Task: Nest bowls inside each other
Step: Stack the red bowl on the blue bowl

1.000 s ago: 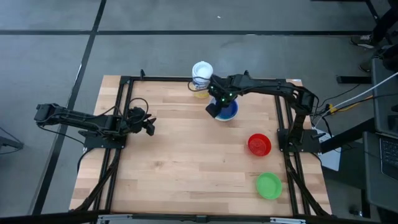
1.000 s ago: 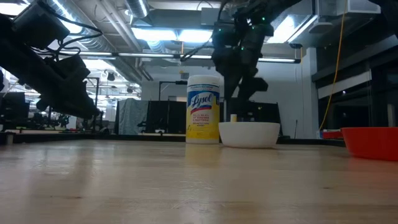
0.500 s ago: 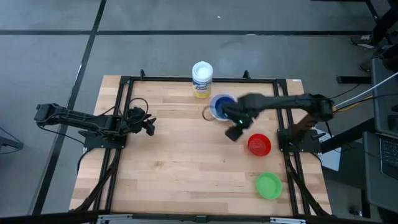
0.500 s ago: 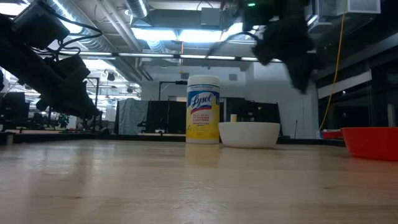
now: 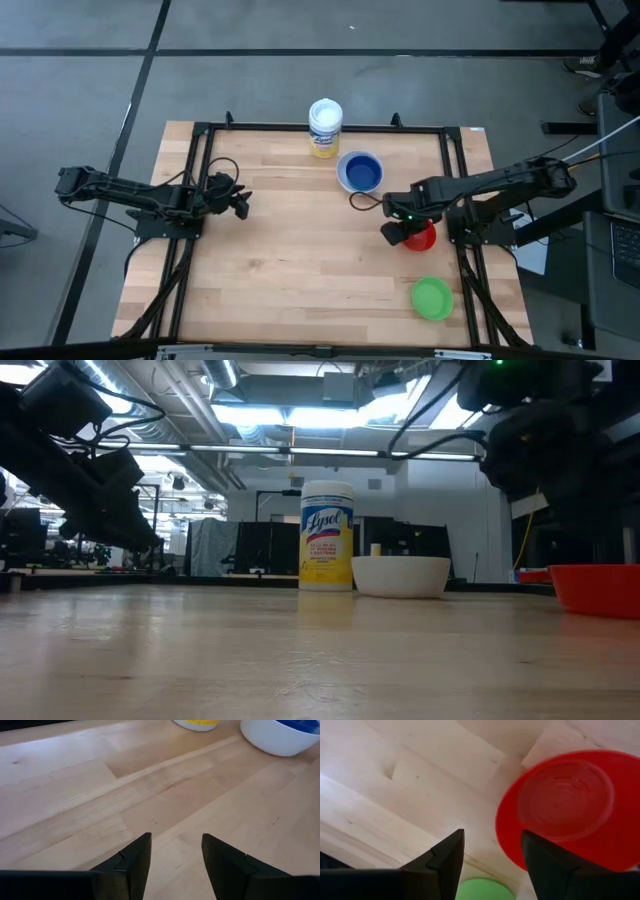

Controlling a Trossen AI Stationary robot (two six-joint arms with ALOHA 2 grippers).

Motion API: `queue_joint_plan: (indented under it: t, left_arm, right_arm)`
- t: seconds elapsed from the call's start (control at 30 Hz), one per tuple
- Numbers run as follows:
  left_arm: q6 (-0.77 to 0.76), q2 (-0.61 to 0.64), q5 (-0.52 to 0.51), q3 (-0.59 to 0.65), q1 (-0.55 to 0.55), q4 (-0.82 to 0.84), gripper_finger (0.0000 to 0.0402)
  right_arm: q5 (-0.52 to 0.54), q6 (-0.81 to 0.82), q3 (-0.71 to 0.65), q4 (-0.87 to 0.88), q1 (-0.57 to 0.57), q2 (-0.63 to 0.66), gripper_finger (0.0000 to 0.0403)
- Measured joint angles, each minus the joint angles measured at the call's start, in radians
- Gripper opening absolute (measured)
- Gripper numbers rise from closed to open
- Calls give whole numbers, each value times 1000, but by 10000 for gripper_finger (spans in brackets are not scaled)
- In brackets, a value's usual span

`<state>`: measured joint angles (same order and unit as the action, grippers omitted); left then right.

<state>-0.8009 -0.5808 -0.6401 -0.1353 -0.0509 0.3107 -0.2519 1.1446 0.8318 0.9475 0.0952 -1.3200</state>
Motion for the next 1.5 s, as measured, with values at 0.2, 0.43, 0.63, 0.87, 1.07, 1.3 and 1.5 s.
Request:
queue_joint_plan:
  t: [0.2,0.43,0.63,0.87,1.07,1.3,1.5]
  left_arm:
    - [-12,0,4,0,0,0,171]
    - [-19,0,4,0,0,0,171]
    - [-16,0,4,0,0,1,171]
    - [-16,0,4,0,0,2,171]
    - [-16,0,3,0,0,5,171]
    - [-8,0,2,0,0,8,171]
    - [-6,0,2,0,0,8,171]
  right_arm:
    - [8,28,-57,-123,0,0,192]
    - [28,48,-93,-160,0,0,192]
    - [35,59,-113,-181,0,0,189]
    - [65,79,-129,-194,-1,0,121]
    - [80,78,-129,-238,-18,0,13]
    - [85,79,-129,-264,-36,0,62]
    - [74,77,-130,-266,-35,-2,36]
